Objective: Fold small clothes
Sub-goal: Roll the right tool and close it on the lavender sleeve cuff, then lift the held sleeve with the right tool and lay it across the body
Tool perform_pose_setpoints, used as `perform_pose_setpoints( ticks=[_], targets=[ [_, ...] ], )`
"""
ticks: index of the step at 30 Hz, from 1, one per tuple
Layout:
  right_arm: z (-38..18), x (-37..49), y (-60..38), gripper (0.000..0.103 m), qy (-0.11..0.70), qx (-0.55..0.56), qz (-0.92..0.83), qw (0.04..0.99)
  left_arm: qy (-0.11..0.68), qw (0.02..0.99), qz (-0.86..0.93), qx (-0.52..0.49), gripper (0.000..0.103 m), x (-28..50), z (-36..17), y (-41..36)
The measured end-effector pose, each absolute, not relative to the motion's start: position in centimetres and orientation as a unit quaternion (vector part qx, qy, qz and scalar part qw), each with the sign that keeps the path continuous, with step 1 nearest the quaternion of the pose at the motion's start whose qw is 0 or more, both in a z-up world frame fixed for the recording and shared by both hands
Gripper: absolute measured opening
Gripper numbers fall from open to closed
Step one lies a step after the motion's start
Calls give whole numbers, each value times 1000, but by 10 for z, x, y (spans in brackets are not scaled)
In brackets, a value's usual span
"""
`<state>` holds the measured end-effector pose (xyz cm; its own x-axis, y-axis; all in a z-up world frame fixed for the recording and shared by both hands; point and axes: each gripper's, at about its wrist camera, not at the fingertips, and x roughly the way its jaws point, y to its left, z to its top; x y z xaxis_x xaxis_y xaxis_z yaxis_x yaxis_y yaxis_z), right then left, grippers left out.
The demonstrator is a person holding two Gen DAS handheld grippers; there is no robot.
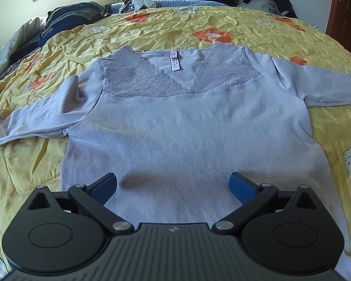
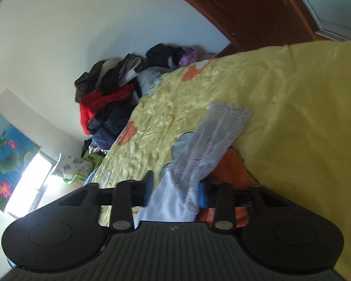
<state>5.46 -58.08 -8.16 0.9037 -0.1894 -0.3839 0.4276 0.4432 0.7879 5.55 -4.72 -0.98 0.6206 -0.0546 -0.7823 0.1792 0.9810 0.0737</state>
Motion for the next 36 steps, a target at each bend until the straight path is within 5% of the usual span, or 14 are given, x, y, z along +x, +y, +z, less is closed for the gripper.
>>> perform_pose_setpoints(
  ticks=[3, 18, 36],
  targets=[
    [-90, 55, -587, 9, 107, 520, -189, 826, 431, 897, -65, 71, 103, 56, -9, -47],
    [-42, 69, -524, 8, 101, 468, -110, 871, 422, 903, -55, 65, 103, 58, -4, -36],
    [-12, 95, -358, 8, 194, 414, 64, 887, 412, 910, -21, 50, 103, 66, -1, -7]
  ],
)
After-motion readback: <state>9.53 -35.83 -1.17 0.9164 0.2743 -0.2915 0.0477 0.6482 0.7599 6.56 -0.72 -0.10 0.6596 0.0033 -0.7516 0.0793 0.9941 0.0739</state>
